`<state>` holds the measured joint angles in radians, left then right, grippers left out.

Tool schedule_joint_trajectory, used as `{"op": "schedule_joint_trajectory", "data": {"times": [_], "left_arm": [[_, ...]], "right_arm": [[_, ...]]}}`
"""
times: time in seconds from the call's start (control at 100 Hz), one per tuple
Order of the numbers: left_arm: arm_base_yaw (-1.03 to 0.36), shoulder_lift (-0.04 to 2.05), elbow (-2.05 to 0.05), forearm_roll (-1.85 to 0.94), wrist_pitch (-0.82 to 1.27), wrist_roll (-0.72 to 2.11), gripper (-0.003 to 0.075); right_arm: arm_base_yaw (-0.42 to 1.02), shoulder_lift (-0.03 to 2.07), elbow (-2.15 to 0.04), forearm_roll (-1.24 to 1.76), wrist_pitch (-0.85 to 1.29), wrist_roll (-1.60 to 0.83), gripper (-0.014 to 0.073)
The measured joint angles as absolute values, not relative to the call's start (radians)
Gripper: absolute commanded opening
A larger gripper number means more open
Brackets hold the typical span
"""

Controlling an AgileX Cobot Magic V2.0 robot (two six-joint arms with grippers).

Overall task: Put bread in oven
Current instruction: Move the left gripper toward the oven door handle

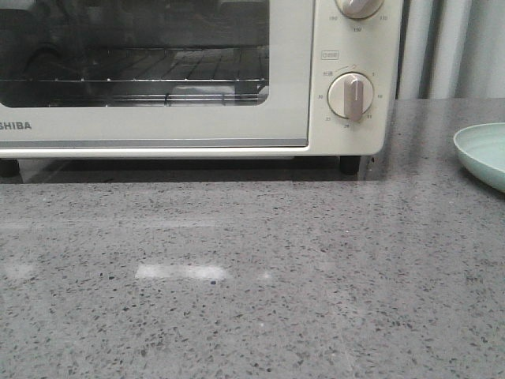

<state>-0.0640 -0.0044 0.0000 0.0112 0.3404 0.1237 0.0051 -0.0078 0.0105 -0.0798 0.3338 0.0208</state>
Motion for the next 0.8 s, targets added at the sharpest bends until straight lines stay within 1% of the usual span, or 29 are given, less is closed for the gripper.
{"op": "schedule_joint_trajectory", "data": {"times": [0.5, 0.8], "left_arm": [[-0.064, -0.004, 0.000, 0.011, 0.340, 0.124, -0.0021], [-0.064, -0.004, 0.000, 0.030, 0.340, 0.124, -0.0021]], "right_arm": [[0.005, -0.008, 0.011, -0.080, 0.334, 0.021, -0.0048], [0.005, -0.008, 0.011, -0.220, 0.342, 0.021, -0.0048]]}}
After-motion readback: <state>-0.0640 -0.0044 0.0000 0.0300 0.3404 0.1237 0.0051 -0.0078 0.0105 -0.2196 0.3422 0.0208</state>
